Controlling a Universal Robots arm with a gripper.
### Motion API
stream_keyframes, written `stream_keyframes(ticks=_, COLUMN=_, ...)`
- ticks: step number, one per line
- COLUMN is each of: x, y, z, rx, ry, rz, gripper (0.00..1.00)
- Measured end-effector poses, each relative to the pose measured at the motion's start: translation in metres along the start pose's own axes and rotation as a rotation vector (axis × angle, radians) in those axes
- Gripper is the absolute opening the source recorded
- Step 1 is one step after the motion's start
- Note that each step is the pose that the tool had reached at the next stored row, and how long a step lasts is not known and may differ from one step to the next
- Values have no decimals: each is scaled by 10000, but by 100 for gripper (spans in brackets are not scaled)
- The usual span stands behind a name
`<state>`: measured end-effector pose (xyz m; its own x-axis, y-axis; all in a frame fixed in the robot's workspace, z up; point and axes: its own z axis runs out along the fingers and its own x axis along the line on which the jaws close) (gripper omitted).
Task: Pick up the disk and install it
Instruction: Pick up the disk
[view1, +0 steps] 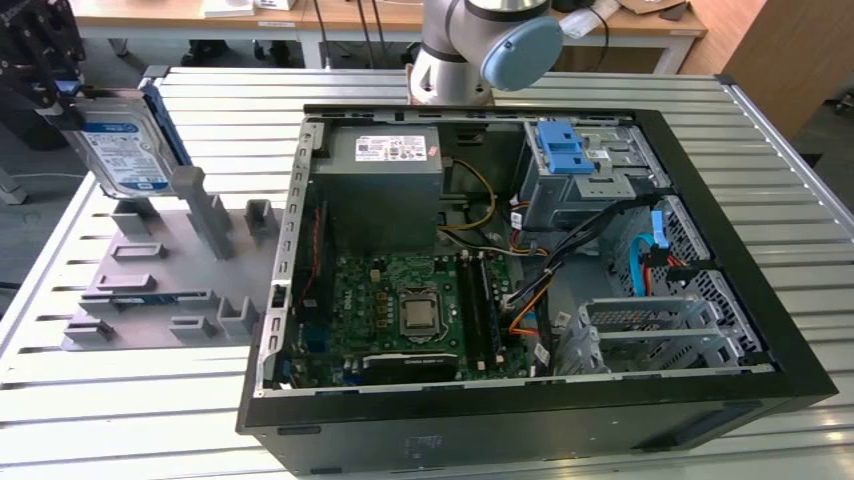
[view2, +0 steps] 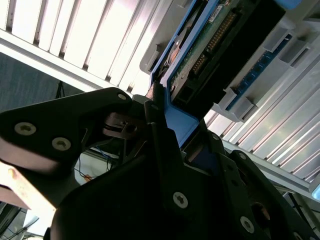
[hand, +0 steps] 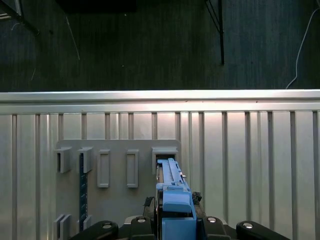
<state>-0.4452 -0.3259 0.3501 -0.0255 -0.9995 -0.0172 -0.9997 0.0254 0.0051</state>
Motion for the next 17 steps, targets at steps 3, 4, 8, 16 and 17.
stream_keyframes(ticks=3, x=0, y=0, z=-16, rx=-1, ry=1, rz=0, gripper=36)
stream_keyframes(ticks=4, x=0, y=0, z=-20, rx=0, ry=0, rz=0, gripper=36)
stream_keyframes(ticks=8, x=-1, y=0, z=-39, rx=-1, ry=0, rz=0, gripper=36)
stream_keyframes(ticks=16, x=-2, y=0, z=-96, rx=0, ry=0, rz=0, gripper=36)
stream_keyframes(ticks=17, x=-2, y=0, z=-103, rx=0, ry=0, rz=-1, gripper=36)
